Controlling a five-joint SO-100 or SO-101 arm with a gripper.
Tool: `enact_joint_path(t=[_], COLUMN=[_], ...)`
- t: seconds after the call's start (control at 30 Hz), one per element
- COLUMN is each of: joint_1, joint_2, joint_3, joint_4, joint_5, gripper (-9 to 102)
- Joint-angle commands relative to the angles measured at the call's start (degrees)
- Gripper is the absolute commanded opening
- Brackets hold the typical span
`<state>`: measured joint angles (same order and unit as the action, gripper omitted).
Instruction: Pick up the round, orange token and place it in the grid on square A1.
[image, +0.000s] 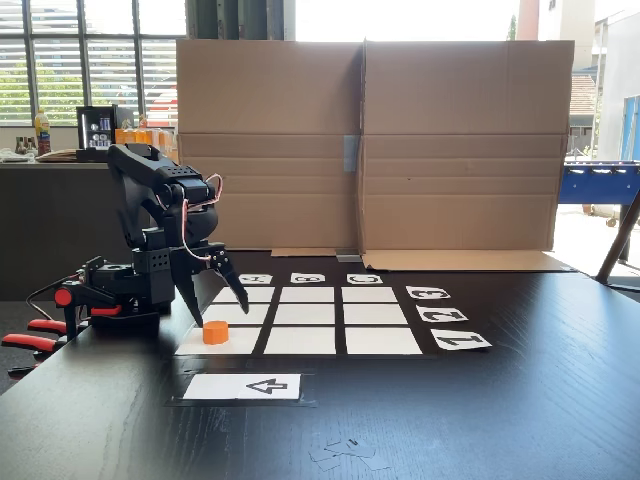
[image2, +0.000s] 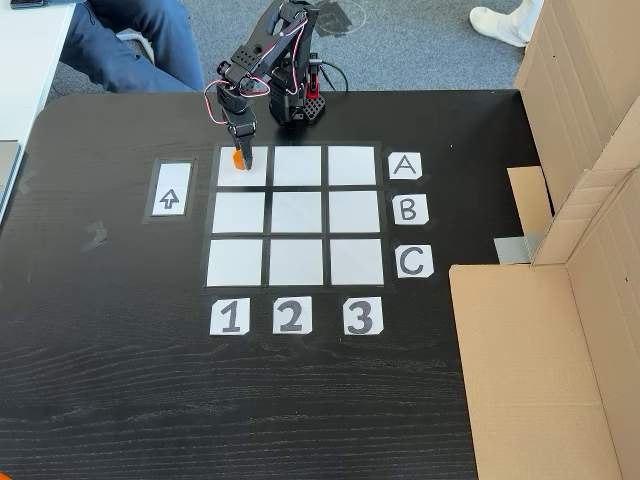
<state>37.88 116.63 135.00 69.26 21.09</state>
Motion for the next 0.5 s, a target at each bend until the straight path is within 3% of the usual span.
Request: enact_joint_path(t=[0.0,0.47], joint_1=[0.7,9.1], joint_2=[4.4,21.7], joint_3=[-3.3,-17.2], joint_4=[2.4,12.3], joint_5=[0.4,0.4], gripper=[31,31])
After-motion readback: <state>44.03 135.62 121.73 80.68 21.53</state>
